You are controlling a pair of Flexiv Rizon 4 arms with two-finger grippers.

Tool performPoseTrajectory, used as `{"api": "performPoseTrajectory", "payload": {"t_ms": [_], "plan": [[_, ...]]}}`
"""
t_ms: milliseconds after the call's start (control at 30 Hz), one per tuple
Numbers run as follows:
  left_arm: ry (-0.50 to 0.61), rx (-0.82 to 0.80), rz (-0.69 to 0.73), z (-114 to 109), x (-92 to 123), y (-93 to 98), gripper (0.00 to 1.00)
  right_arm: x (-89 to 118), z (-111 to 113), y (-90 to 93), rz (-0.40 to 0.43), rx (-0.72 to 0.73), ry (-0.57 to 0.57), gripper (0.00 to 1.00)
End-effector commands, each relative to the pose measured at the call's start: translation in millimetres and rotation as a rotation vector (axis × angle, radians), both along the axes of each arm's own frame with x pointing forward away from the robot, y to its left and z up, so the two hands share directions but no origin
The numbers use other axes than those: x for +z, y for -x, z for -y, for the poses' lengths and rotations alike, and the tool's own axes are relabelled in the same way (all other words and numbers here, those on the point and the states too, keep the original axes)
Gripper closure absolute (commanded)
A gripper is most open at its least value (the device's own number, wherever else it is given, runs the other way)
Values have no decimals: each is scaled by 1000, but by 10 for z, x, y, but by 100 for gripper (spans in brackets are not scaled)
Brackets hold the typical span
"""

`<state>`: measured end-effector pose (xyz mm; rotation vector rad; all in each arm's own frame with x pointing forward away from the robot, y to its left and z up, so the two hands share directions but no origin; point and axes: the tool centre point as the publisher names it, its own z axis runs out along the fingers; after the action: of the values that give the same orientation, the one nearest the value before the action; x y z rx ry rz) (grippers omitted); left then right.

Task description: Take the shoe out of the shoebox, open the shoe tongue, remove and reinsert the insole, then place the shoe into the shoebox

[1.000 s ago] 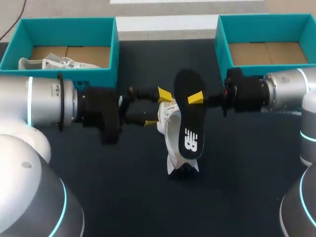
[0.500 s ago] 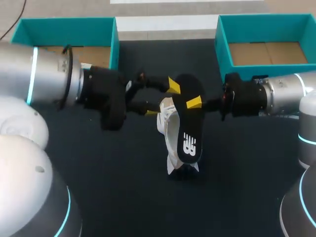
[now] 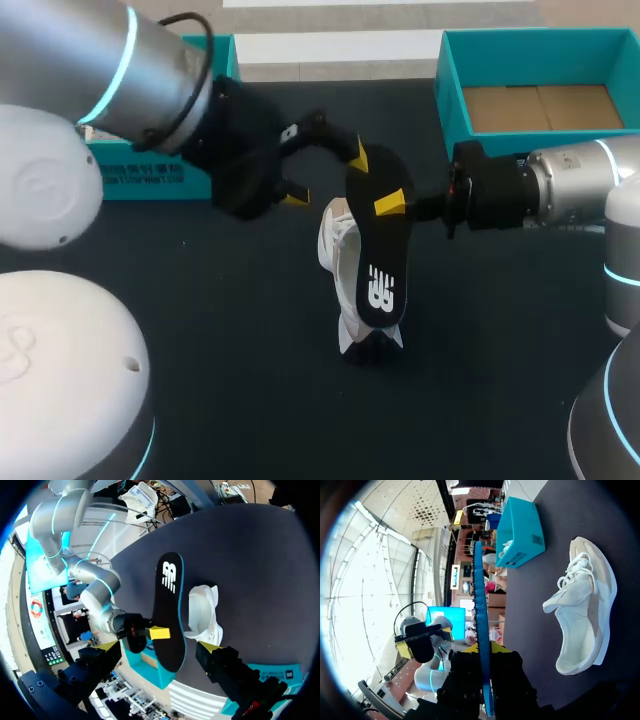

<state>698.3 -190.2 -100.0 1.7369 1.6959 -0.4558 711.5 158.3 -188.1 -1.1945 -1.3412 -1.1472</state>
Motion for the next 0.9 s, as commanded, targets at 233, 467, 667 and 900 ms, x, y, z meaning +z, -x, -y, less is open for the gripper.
{"api": "performPoseTrajectory", "payload": {"t_ms": [233,467,667,900], "plan": [[-311,66,-68,61,42,-24,0,-7,-49,-12,-3,9,-3,100],[-458,79,-135,111,86,-80,0,8,-55,-3,-2,6,-3,100],[-566,70,-144,172,29,-117,0,25,-68,-10,6,7,-2,100],[-674,78,-169,227,-24,-148,0,14,-95,-25,6,14,-7,100]]}}
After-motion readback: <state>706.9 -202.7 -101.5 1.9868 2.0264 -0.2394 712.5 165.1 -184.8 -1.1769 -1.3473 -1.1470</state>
